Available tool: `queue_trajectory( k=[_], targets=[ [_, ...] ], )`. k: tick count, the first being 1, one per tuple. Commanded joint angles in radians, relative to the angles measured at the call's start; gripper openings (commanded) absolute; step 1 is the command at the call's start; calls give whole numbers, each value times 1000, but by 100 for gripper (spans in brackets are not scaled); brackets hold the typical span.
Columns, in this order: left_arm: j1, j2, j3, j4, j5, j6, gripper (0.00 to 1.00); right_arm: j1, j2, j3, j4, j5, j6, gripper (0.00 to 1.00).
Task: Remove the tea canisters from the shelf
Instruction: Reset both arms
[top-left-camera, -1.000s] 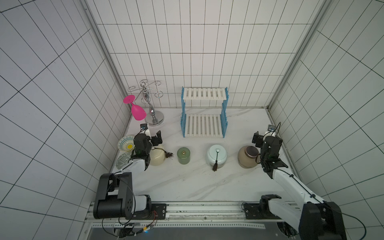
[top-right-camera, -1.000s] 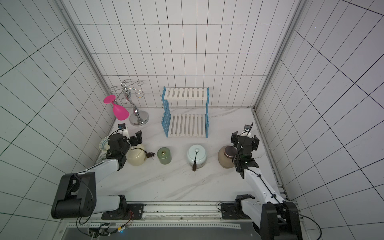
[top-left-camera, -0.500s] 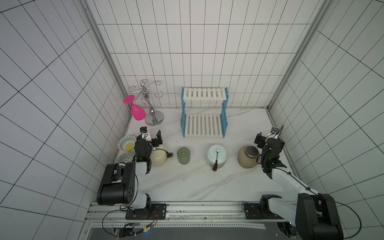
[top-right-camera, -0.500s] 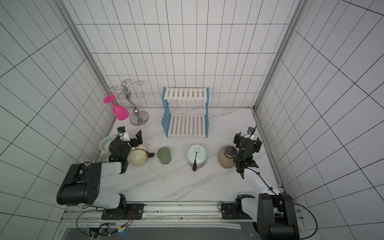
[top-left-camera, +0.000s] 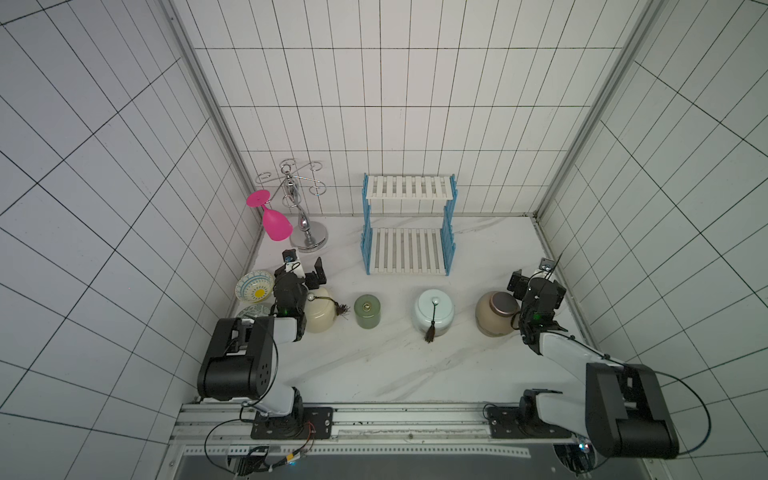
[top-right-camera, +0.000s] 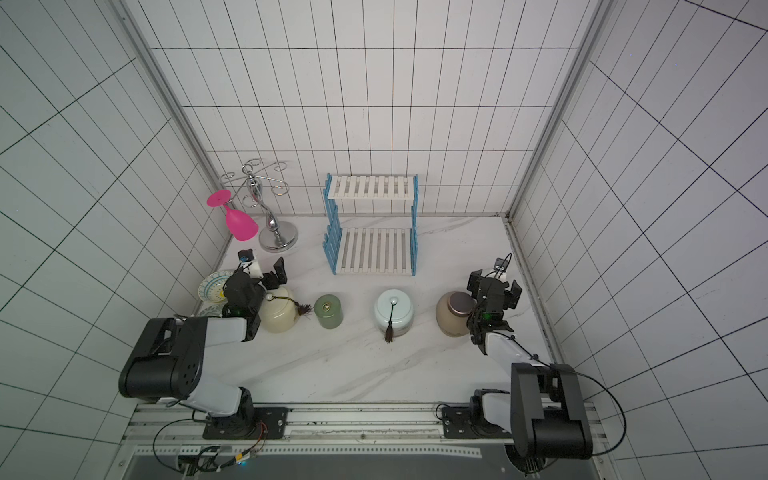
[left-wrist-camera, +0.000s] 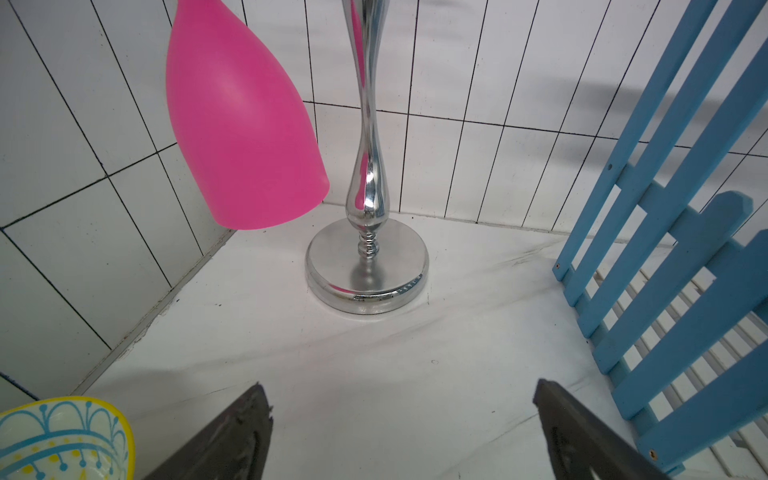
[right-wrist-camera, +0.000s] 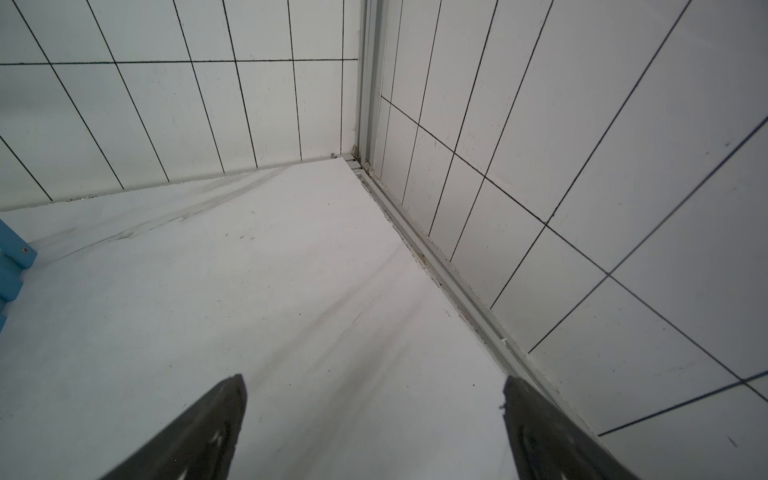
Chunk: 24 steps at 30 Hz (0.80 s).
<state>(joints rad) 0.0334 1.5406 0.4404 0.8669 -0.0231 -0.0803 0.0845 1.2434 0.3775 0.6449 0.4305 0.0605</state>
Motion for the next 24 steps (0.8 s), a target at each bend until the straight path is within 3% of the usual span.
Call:
queue_trajectory(
  k=[1, 20, 24],
  targets=[
    [-3, 22, 1, -78, -12, -3, 99, -9, 20, -32, 48, 0, 16, 100],
    [-2, 20, -1, -75, -12, -4, 99, -32, 57, -31, 79, -21, 19, 100],
    [-1, 22, 5, -86, -66, -26, 99, -32, 57, -30, 78, -24, 16, 100]
  ],
)
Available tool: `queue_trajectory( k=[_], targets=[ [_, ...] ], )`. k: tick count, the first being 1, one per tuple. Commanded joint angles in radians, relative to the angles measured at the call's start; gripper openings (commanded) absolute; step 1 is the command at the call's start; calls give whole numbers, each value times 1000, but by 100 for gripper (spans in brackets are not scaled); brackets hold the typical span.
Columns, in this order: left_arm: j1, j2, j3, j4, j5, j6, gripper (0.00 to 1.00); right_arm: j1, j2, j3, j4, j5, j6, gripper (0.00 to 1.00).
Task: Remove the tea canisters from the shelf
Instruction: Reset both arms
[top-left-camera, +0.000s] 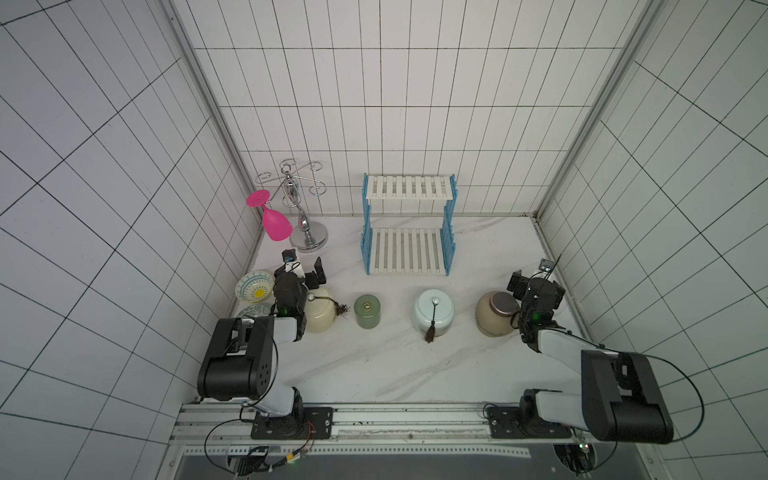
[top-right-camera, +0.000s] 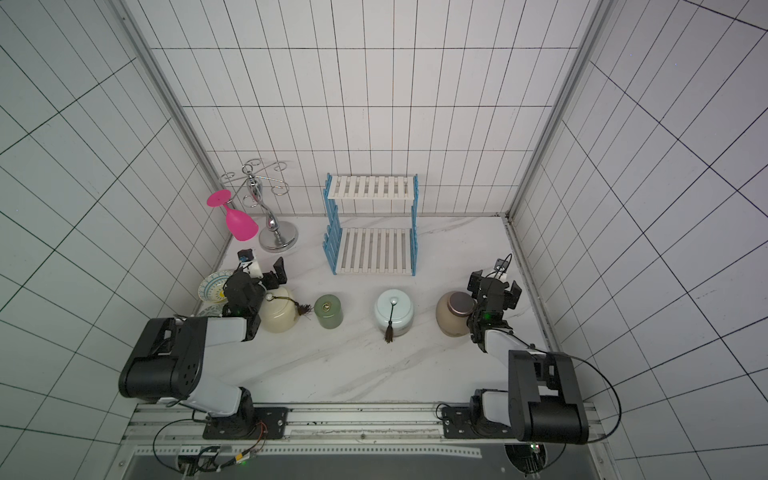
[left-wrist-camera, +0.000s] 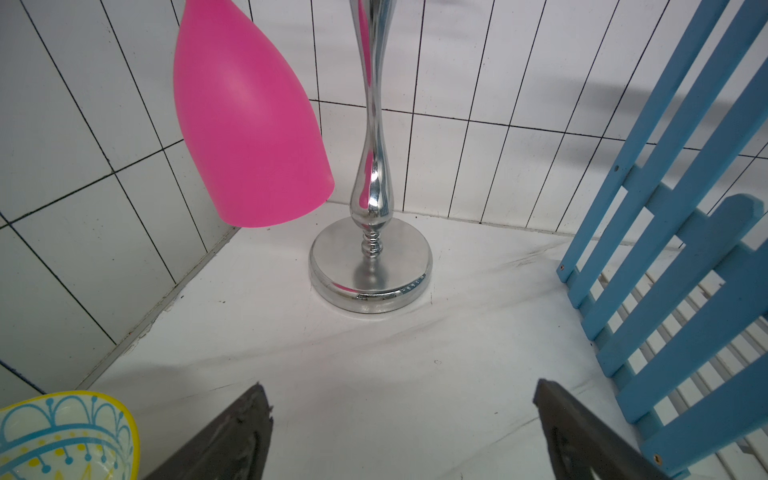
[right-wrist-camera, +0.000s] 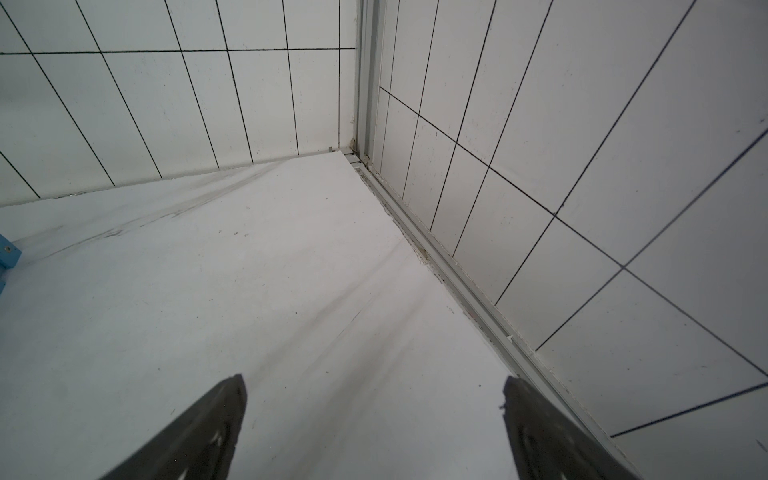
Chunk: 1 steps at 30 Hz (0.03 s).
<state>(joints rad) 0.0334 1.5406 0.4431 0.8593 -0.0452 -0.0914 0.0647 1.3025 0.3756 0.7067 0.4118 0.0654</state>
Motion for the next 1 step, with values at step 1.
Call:
queue_trajectory(
  k=[1],
  targets=[
    [-1, 23, 2, -78, -53, -18, 99, -12, -4, -29, 15, -7, 10, 100]
  ],
)
